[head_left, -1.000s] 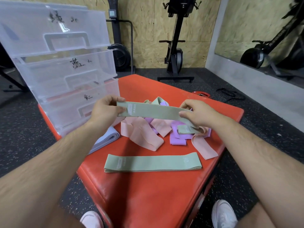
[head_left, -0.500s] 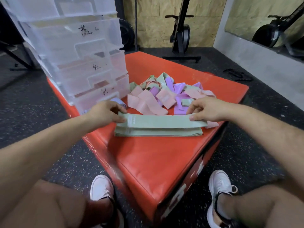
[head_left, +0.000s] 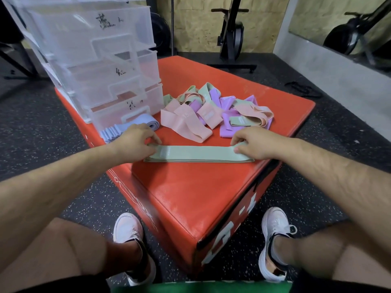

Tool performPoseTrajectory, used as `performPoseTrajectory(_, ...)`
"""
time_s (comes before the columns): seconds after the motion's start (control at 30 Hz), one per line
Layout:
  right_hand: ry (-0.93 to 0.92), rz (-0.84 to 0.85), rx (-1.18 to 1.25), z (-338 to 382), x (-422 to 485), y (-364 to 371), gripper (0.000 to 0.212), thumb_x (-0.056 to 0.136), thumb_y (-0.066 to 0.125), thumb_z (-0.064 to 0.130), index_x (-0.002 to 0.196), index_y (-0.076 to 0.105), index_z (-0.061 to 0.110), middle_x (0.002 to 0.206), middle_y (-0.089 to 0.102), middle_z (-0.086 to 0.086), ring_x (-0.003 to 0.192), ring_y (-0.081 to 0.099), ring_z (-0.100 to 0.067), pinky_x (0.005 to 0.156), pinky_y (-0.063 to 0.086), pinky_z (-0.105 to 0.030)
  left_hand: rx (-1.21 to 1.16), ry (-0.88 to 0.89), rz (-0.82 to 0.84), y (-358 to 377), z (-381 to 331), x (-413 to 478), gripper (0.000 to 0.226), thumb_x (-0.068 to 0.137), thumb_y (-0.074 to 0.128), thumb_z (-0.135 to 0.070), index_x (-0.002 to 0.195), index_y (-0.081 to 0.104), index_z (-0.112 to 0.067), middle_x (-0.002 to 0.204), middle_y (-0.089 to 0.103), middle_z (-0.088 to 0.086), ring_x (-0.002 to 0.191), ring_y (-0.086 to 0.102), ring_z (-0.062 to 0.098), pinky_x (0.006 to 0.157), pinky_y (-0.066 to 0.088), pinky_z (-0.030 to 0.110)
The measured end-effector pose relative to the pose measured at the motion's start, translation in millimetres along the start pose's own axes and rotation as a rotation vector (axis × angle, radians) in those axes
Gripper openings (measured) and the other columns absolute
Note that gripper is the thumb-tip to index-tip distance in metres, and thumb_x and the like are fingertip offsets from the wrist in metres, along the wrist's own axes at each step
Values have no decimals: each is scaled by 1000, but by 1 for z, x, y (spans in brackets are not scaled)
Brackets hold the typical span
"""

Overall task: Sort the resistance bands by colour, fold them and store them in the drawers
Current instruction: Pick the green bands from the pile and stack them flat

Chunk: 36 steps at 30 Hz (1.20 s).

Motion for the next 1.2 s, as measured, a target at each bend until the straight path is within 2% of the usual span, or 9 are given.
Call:
performPoseTrajectory(0.13, -90, 4, -138, -2, -2, -5, 53, 78, 71, 55, 125, 64, 30, 123, 59, 6, 119, 53, -18, 105, 42, -40, -44, 130, 92, 4, -16, -2, 53, 67, 60, -64, 109, 68, -33, 114, 62, -11, 113, 54, 10, 102, 41, 31)
performPoseTrajectory(0.23, -112, 122, -157, -4, -4, -7, 71, 69, 78, 61, 133, 57, 38, 130, 57, 15, 121, 52, -12, 107, 42, -37, -92, 259, 164, 17, -32, -1, 71, 68, 62, -69, 124, 65, -27, 121, 60, -11, 114, 52, 5, 103, 38, 24)
performPoseTrajectory(0.47, -159, 103, -112, -9, -4, -6, 55, 74, 82, 47, 126, 63, 42, 93, 49, 27, 103, 52, -9, 95, 45, -31, -87, 339, 148, 27, -39, 13, 41, 83, 79, -32, 121, 68, -25, 118, 64, -4, 111, 57, 12, 102, 41, 29)
performPoseTrajectory(0.57, -151, 117, -123, -10, -4, -3, 60, 70, 79, 56, 126, 61, 45, 106, 56, 23, 106, 54, -10, 97, 47, -34, -63, 323, 180, 26, -38, 15, 41, 82, 79, -36, 120, 69, -25, 118, 62, -5, 113, 56, 11, 103, 41, 28)
performPoseTrajectory(0.67, -135, 119, -63, -9, -3, -9, 68, 65, 70, 73, 125, 62, 43, 121, 61, 18, 111, 56, -8, 101, 46, -32, -23, 311, 192, 24, -43, 20, 55, 73, 68, -61, 118, 68, -31, 115, 60, -7, 111, 55, 10, 102, 42, 30)
performPoseTrajectory(0.87, 22, -176, -13, -24, 20, -35, 29, 94, 60, 41, 121, 68, 33, 107, 62, 14, 110, 59, -15, 97, 46, -32, -41, 310, 107, 24, -82, 62, 70, 66, 51, -73, 118, 67, -29, 116, 61, -6, 112, 56, 14, 101, 44, 37)
performPoseTrajectory(1.0, 92, -178, -54, -38, 42, -34, 33, 95, 58, 28, 127, 65, 28, 127, 63, 6, 117, 57, -18, 100, 43, -31, -42, 327, 47, 33, -112, 100, 71, 64, 43, -69, 115, 68, -26, 112, 62, -5, 107, 57, 16, 97, 46, 38)
performPoseTrajectory(1.1, 86, -191, -102, -45, 59, -28, 37, 94, 57, 26, 131, 62, 26, 125, 65, 2, 117, 58, -22, 95, 45, -31, 4, 353, 36, 43, -123, 124, 65, 67, 42, -68, 111, 68, -28, 106, 62, -5, 105, 57, 18, 92, 48, 38)
performPoseTrajectory(1.2, 75, -161, -193, -48, 74, -25, 41, 91, 63, 30, 131, 62, 26, 119, 67, 0, 114, 60, -24, 84, 43, -30, 38, 320, 83, 50, -128, 141, 52, 76, 59, -60, 119, 65, -31, 113, 60, -5, 113, 54, 19, 97, 43, 34)
Point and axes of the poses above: each hand's wrist, its own x-axis towards the middle knuckle, its own y-axis out of the palm, z = x × y, the point moved 1 cm from there along x, towards the middle knuckle
